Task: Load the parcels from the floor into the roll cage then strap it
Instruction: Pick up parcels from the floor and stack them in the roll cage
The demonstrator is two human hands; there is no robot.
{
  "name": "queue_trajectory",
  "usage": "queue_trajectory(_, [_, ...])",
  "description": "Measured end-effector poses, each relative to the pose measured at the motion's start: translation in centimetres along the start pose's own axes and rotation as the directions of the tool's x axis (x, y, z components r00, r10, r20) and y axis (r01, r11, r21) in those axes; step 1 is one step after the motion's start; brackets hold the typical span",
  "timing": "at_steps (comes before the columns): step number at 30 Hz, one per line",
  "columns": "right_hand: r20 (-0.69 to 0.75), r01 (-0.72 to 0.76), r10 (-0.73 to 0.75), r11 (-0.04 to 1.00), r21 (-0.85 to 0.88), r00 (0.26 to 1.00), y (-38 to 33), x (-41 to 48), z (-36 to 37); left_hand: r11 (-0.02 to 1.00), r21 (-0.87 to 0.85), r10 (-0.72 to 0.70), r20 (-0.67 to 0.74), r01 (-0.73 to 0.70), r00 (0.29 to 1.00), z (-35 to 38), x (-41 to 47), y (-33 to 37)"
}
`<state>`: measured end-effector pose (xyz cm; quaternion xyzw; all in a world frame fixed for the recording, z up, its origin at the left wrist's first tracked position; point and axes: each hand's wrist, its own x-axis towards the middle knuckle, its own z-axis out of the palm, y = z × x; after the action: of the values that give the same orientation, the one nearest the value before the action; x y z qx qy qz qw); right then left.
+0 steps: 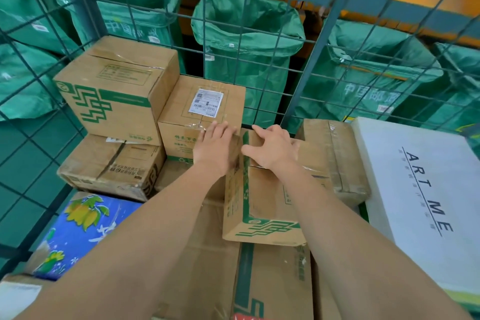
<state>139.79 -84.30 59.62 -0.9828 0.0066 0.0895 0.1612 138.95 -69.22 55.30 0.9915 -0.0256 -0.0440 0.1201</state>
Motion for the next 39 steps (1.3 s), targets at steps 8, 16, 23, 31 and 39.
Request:
queue_trajectory(8, [-0.017, 0.073, -0.075, 0.991, -0.115, 0.997, 0.0, 0.7, 0.6, 0.992, 0.120, 0.045, -0.066, -0.037, 0.997, 0.4, -0.1, 0.1])
queue_trajectory(16, [-0.050, 0.055, -0.059, 0.995, -0.079, 0.997, 0.0, 0.4, 0.4, 0.991, 0.133, 0.034, -0.059, -0.026, 0.998, 0.2, 0.4, -0.2])
queue_trajectory(23, [-0.047, 0.035, -0.039, 0.997, -0.074, 0.998, -0.1, 0.1, -0.2, 0.994, 0.105, 0.013, -0.082, -0.004, 0.997, 0.0, 0.2, 0.0])
queue_trajectory(31, [-0.038, 0.003, -0.008, 0.991, -0.134, 0.999, -0.7, 1.0, 0.2, 0.987, 0.164, 0.015, -0.113, 0.004, 0.993, 0.8, -0.1, 0.0])
queue_trajectory(39, [-0.066, -0.032, 0.025, 0.994, -0.101, 0.997, -1.1, 3.8, 2.6, 0.975, 0.221, 0.049, -0.174, -0.010, 0.984, 1.9, 0.6, -0.2])
